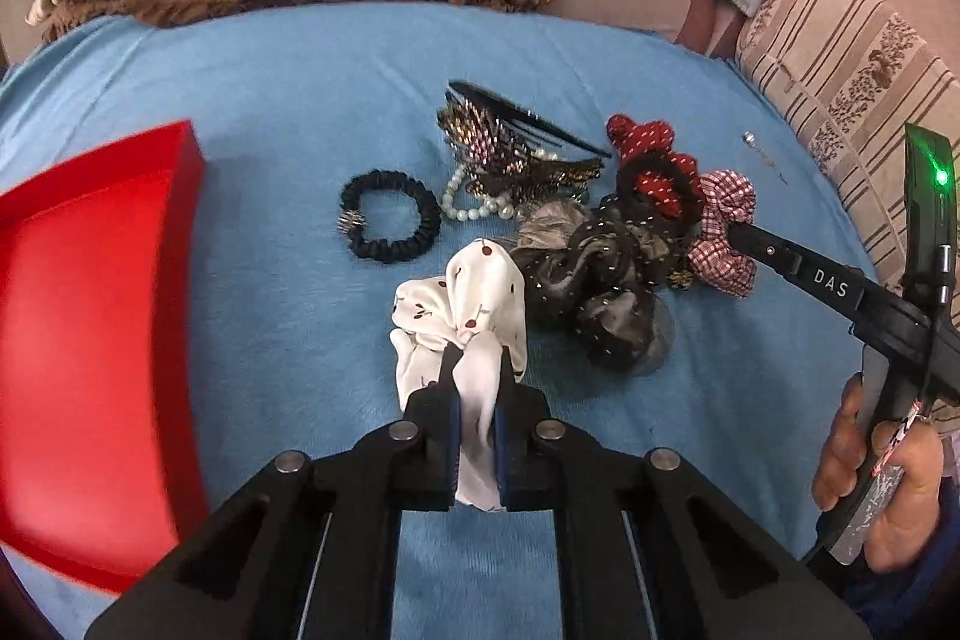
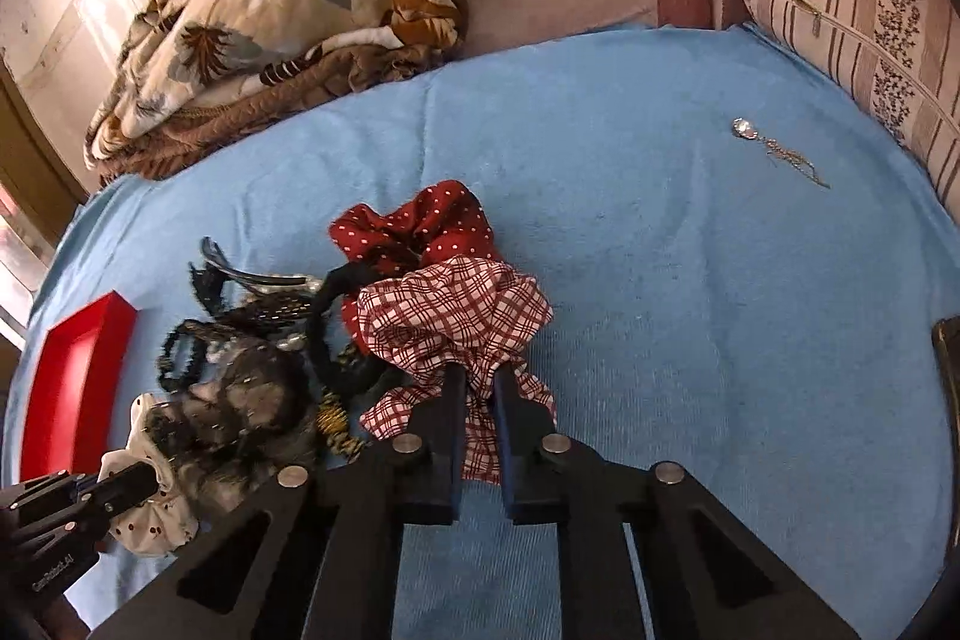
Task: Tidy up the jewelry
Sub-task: 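Grasp white cherry scrunchie with left gripper while right gripper grasps plaid scrunchie, then carry both scrunchies into the red tray and open both grippers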
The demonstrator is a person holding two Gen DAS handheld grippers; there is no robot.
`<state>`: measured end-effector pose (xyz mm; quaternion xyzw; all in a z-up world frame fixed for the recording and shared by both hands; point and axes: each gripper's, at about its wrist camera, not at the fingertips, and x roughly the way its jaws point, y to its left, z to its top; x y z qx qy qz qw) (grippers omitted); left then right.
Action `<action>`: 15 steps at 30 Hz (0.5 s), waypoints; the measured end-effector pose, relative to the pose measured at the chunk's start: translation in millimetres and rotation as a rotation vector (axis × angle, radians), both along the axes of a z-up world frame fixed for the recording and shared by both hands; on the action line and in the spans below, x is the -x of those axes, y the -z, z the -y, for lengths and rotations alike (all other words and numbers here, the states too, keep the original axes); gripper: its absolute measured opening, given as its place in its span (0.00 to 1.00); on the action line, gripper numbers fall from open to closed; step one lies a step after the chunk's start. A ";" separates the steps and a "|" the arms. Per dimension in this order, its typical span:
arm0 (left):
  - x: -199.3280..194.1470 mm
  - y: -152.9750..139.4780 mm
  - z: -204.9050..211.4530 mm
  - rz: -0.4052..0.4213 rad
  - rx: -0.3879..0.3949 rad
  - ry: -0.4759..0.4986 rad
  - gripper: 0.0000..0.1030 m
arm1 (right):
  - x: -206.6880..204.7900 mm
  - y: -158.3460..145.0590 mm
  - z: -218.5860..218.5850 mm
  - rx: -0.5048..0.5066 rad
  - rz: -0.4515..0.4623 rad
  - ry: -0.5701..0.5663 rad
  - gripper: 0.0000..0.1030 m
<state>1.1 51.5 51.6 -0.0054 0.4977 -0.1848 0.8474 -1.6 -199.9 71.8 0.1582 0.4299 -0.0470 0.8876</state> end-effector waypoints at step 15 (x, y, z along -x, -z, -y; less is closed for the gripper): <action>50.7 -61.3 -118.4 0.128 -0.016 -0.188 0.08 | 53.9 -86.0 -100.2 -0.013 0.105 -0.177 0.08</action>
